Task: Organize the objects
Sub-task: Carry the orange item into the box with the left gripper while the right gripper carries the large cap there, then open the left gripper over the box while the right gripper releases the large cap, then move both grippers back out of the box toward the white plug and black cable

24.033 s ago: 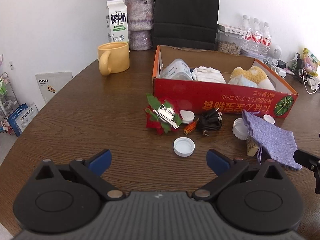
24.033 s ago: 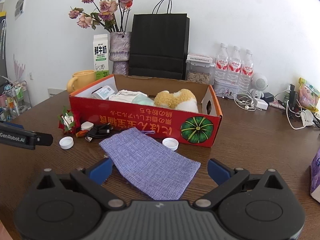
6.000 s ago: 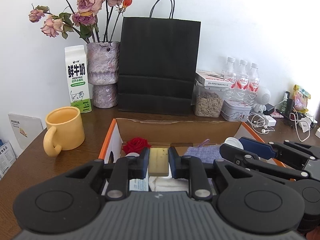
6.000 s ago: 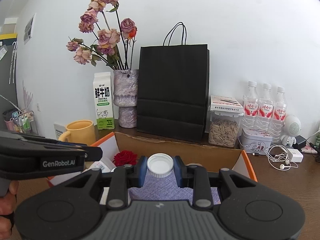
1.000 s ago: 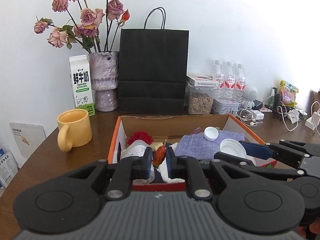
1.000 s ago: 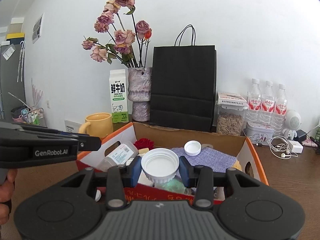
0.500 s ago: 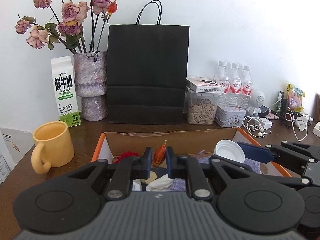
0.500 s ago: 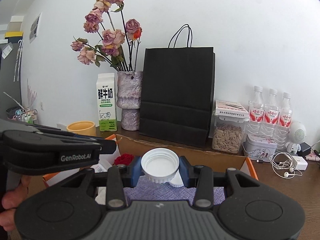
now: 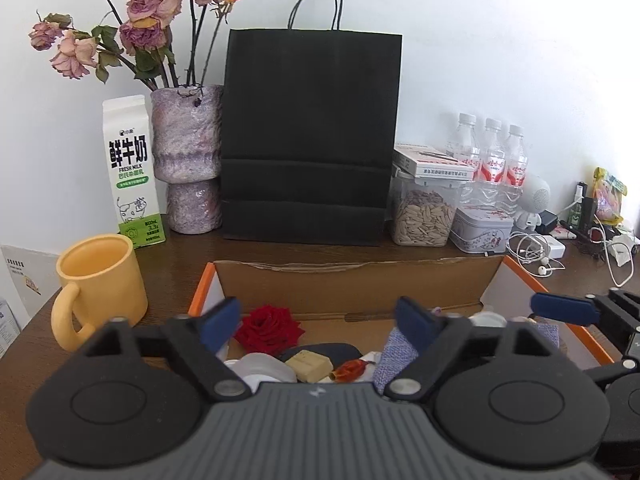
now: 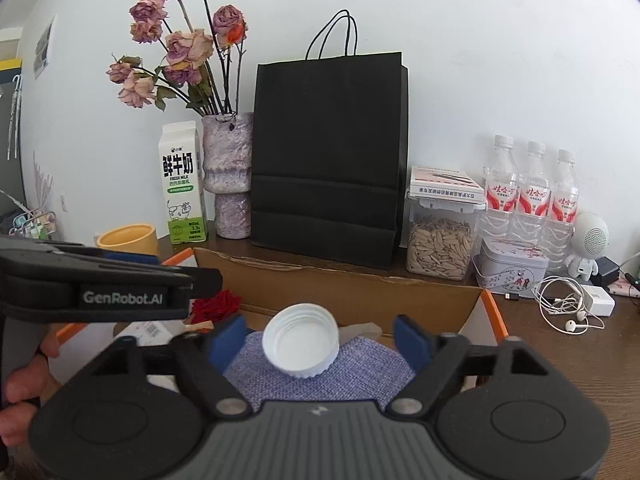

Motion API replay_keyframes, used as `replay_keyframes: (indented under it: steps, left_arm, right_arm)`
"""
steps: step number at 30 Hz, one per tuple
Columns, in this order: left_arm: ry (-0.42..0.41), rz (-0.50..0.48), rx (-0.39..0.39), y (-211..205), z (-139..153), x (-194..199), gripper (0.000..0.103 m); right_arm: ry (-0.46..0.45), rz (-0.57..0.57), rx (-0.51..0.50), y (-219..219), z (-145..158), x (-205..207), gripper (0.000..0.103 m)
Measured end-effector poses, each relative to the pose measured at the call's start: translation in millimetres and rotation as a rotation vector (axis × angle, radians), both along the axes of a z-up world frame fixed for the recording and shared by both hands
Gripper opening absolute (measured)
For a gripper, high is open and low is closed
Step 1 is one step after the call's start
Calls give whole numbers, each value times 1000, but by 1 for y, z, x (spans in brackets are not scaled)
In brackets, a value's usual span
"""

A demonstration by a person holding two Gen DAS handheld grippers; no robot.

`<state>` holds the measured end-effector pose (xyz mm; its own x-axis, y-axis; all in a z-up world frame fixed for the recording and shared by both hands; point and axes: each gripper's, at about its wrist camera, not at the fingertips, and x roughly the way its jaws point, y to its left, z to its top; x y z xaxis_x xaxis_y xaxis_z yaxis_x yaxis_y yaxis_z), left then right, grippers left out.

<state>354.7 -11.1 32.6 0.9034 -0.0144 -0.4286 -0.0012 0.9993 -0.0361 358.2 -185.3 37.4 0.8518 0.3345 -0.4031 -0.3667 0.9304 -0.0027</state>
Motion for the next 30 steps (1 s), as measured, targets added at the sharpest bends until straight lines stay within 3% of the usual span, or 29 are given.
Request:
replay_keyframes:
  steps: [4,16,30]
  left_arm:
    - [8,5,5,0,1,1,103]
    - [10,16,-6,2,5,-6,103]
    - [15,44,-32,16,6,-73,103]
  right_arm:
    - [8,-6,-5,1,-1,0,101]
    - [-7,-16,-15,3,0,-8,101]
    - [-38,-14,-13,10,5,-72,102]
